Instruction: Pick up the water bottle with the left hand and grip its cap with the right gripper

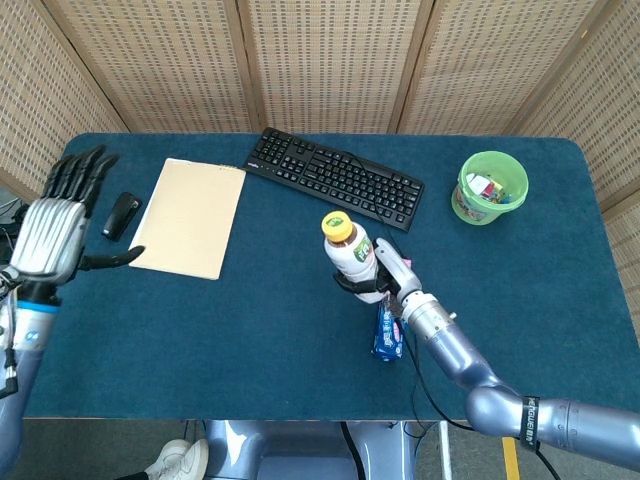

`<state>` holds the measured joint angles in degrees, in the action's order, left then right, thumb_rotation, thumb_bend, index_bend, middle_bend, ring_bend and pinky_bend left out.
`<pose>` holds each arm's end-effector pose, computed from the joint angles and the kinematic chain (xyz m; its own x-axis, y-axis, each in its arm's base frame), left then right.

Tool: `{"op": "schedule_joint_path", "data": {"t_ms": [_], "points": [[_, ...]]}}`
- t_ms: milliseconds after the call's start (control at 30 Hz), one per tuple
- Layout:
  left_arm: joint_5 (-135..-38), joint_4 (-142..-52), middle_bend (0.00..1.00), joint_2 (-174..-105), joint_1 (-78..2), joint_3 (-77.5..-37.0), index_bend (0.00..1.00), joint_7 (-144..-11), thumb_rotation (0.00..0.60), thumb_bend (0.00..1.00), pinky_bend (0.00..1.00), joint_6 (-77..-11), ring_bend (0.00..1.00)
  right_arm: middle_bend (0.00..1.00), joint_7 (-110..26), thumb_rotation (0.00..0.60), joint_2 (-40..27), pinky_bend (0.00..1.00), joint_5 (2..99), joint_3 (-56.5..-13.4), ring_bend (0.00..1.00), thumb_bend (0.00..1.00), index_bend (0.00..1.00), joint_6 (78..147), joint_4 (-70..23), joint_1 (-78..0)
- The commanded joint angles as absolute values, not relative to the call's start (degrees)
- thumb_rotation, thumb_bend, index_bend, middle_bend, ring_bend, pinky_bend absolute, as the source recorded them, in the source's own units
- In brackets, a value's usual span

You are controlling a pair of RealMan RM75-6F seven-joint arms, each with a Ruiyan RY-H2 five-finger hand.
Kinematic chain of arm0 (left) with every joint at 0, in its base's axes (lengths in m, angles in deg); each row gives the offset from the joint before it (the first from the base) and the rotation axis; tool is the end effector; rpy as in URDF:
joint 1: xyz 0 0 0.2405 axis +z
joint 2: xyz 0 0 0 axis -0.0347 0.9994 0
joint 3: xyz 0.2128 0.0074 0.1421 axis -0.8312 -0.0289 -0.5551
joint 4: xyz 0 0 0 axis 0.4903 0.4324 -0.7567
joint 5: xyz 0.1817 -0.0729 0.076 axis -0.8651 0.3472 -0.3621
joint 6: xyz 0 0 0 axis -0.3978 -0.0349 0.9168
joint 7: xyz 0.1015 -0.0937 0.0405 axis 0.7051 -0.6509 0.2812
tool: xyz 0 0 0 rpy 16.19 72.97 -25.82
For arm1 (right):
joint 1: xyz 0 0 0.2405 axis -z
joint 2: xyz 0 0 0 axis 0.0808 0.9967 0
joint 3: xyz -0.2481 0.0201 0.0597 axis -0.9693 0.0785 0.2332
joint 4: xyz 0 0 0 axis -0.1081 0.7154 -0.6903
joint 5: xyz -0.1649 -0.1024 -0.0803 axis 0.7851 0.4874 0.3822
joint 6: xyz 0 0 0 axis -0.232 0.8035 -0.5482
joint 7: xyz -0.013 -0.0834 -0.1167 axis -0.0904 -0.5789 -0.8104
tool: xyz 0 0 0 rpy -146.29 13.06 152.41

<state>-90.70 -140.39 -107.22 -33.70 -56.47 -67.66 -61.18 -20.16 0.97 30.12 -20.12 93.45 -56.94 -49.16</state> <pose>-0.1642 0.2948 0.2080 0.3116 -0.1234 0.9422 0.9289 -0.1691 -0.3293 -0.0690 -0.3451 0.0460 -0.5790 -0.5175 0.6300 -0.7751 0.1098 -0.6222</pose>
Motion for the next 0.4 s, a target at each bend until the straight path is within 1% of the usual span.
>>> {"op": "schedule_joint_path", "data": {"t_ms": [33, 267, 400], "points": [[-93.1, -137.9, 0.00, -111.3, -25.8, -62.9, 0.00, -67.3, 0.600, 0.00, 0.00, -66.1, 0.00, 0.67, -19.9, 0.600, 0.5, 0.79, 30.5, -19.9, 0.76, 0.49, 0.65, 93.5, -57.1, -49.2], [-93.0, -134.7, 0.00, -114.8, -22.6, -65.6, 0.00, -67.2, 0.600, 0.00, 0.00, -64.1, 0.00, 0.67, -19.9, 0.600, -0.1, 0.79, 31.0, -20.0, 0.76, 0.49, 0.65, 93.7, -57.2, -49.3], [-93.8, -133.0, 0.00, -116.2, -22.0, -65.8, 0.00, -67.2, 0.600, 0.00, 0.00, -63.1, 0.00, 0.67, -19.7, 0.600, -0.5, 0.79, 31.0, -20.1, 0.76, 0.49, 0.65, 93.7, -57.3, -49.2]]}}
